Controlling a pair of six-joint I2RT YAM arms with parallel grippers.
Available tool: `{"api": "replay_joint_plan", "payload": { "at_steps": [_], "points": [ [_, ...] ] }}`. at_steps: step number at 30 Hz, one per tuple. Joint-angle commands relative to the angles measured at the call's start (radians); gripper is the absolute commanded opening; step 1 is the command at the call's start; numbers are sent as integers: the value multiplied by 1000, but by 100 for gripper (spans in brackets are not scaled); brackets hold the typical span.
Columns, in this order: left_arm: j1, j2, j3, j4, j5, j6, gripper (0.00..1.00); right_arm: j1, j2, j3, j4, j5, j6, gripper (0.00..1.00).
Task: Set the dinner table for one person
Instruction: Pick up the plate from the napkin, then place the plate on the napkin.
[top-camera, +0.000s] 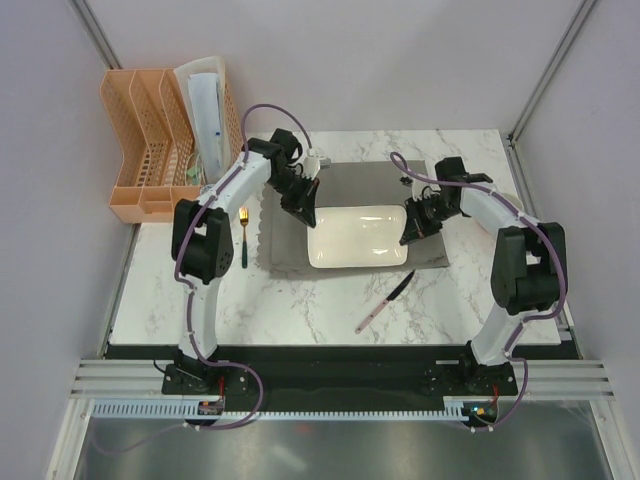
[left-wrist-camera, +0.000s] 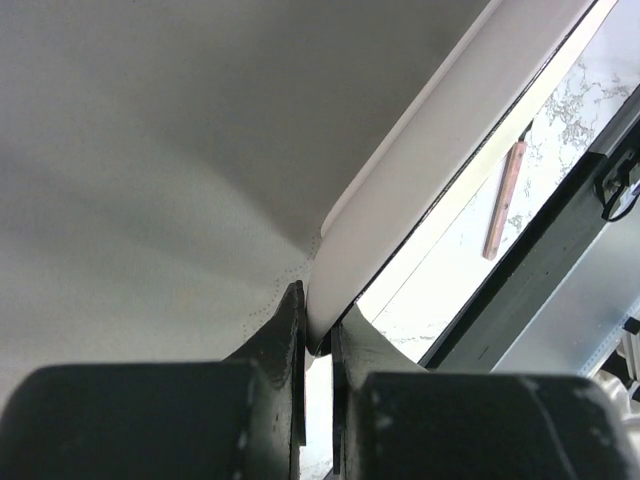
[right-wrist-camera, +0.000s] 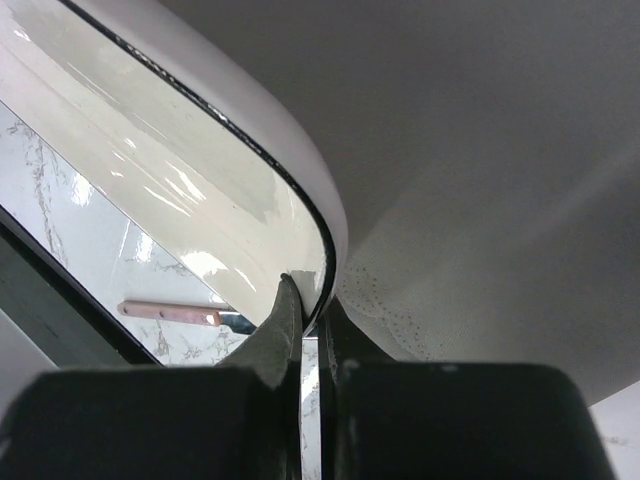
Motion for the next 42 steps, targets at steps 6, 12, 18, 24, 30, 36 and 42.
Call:
{"api": "replay_joint_plan", "payload": {
  "at_steps": [6,12,18,24,30,36,42],
  "points": [
    [-18,40,176,26,31,18,2,51,57,56,52,25,-89,0],
    [3,107,235,21,14,19,2,53,118,151,55,42,-65,0],
    [25,149,280,20,10,18,2,60,195,257,40,52,-49,0],
    [40,179,315,13,-4,27,2,68,253,295,41,60,-48,0],
    [48,199,328,4,-1,30,2,68,288,325,44,65,-43,0],
    [49,211,338,4,-6,35,2,69,299,332,49,63,-41,0],
    [48,225,340,3,-13,45,2,69,302,326,58,71,-48,0]
  ]
}}
